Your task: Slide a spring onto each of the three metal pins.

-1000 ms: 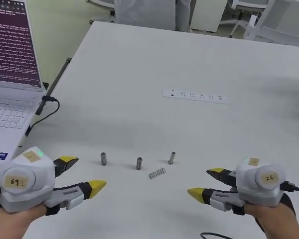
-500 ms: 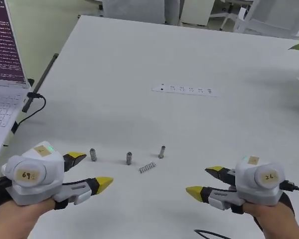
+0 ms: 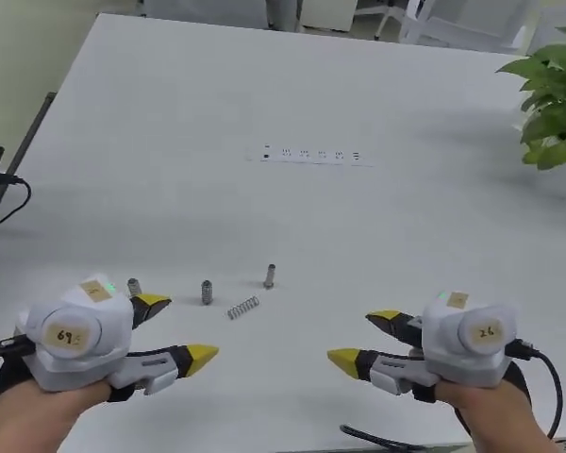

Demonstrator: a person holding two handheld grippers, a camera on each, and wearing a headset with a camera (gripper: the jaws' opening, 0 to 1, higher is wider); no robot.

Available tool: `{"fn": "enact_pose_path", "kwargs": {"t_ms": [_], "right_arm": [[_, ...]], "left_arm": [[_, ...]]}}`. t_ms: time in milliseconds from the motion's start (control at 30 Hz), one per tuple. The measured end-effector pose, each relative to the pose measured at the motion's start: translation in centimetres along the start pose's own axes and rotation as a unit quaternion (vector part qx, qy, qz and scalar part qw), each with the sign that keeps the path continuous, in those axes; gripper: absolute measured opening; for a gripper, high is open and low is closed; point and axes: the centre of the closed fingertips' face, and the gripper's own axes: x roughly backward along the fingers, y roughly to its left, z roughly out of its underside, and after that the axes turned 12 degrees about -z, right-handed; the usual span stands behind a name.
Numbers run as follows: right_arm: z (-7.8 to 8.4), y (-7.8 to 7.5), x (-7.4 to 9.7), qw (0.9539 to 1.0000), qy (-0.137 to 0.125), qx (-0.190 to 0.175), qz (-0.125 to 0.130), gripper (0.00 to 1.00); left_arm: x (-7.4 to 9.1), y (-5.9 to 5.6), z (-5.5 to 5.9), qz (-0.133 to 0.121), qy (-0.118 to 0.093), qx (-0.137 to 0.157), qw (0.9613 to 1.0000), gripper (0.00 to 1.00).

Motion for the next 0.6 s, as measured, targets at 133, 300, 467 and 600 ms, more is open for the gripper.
{"fn": "enact_pose_path", "kwargs": {"t_ms": [133, 300, 467, 600], "right_arm": [[0.1, 0.0, 0.6, 1.0000, 0.000, -0.003, 0.004, 0.50], [0.1, -0.2, 1.0, 1.0000, -0.001, -0.003, 0.007, 0.50], [0.0, -0.2, 1.2, 1.0000, -0.001, -0.003, 0.007, 0.51], [0.0, -0.1, 1.1, 1.0000, -0.001, -0.004, 0.004, 0.51]], "left_arm": [[-0.9, -1.1, 0.1, 0.018, 0.006, -0.016, 0.9997, 0.49], [-2.2, -2.1, 0.6, 0.036, 0.017, -0.031, 0.9987, 0.48], [-3.7, -2.5, 1.2, 0.041, 0.029, -0.040, 0.9979, 0.47], [-5.0, -2.5, 1.7, 0.040, 0.041, -0.045, 0.9973, 0.45]]}}
